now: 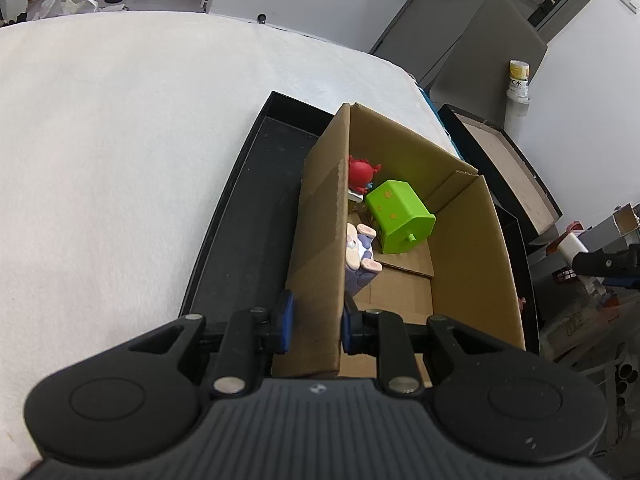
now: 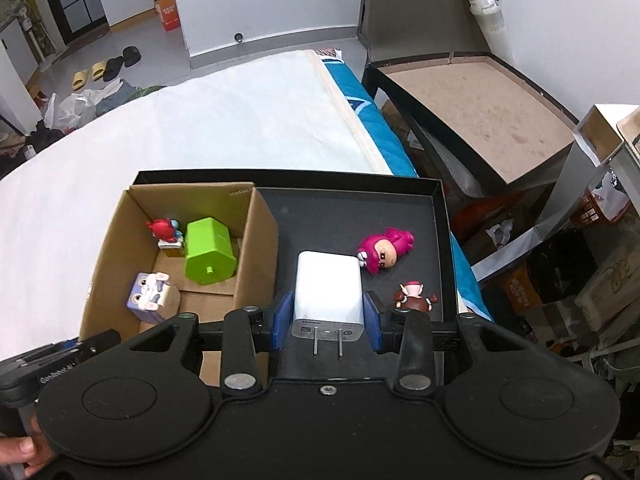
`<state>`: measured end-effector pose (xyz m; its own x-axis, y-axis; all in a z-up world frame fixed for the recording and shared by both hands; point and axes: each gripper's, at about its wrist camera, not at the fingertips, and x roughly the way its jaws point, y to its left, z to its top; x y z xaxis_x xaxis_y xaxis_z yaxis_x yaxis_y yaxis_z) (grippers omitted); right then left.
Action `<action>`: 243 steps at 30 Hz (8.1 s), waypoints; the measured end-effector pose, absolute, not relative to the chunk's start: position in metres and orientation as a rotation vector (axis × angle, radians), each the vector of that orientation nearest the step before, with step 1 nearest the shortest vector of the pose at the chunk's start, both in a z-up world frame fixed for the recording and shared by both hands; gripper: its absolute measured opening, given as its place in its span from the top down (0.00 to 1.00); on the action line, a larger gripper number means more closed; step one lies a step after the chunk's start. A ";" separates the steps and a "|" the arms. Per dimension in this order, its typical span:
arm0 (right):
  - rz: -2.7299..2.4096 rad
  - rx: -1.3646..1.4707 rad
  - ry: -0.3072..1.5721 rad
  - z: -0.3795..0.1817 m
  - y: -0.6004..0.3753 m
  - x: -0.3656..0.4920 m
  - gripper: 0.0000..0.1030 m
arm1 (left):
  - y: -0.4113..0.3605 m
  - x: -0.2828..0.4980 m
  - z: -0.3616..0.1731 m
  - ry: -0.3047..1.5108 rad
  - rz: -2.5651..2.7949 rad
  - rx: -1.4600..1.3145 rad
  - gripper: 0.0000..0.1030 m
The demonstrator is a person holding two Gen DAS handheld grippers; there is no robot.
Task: Organize rigid objects
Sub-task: 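Carry the charger into the box and release it beside the bunny, then move the right gripper back over the tray to the brown-haired doll, then grasp the brown-haired doll with the right gripper, then carry the brown-haired doll into the box and open the right gripper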
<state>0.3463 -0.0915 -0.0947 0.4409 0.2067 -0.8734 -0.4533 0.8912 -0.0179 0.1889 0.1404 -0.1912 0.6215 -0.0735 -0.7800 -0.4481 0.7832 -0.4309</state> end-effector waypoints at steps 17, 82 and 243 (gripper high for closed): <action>0.489 -0.282 1.011 -0.079 -0.051 0.333 0.64 | 0.139 0.190 -0.191 0.890 0.224 -0.651 0.79; 0.485 -0.313 0.989 -0.095 -0.068 0.324 0.24 | 0.141 0.188 -0.186 0.882 0.221 -0.637 0.80; 0.422 -0.235 0.966 -0.093 -0.070 0.323 0.14 | 0.147 0.186 -0.185 0.884 0.202 -0.693 0.79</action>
<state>0.3226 -0.0696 -0.0931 0.4963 0.2420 -0.8338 -0.4476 0.8942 -0.0070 0.1861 0.1467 -0.1846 0.6318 -0.1130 -0.7669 -0.4356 0.7666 -0.4717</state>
